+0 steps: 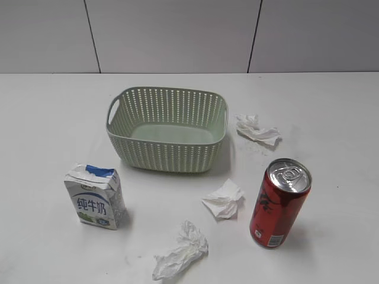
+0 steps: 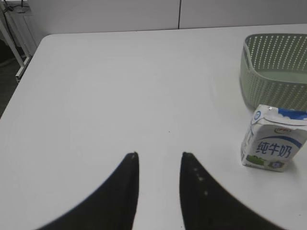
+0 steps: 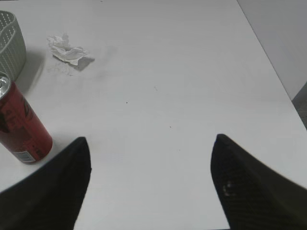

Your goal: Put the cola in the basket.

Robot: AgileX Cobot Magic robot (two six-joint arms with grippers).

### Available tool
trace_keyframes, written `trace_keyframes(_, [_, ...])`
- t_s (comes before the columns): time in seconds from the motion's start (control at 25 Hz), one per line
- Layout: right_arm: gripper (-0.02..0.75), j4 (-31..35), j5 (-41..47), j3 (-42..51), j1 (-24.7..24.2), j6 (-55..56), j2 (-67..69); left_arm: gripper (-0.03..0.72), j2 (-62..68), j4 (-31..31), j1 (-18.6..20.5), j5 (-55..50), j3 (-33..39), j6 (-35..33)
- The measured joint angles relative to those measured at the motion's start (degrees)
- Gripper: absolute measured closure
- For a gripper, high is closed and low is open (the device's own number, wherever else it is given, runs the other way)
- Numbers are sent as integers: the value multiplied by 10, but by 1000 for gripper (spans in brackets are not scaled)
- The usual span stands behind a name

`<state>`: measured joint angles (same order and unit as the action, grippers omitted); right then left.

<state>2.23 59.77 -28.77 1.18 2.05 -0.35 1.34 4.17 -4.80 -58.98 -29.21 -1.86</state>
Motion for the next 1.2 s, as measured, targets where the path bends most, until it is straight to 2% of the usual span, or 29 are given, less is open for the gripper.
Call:
trace_keyframes(0.64, [145,-1,0,0,0,0,0,451,0,0,0,0,0,0])
trace_keyframes(0.8, [145,-8,-24,-16,0,0,7,451,0,0,0,0,0,0])
trace_keyframes(1.2, [145,-10,-62,-78,0,-10,204,451,0,0,0,0,0,1])
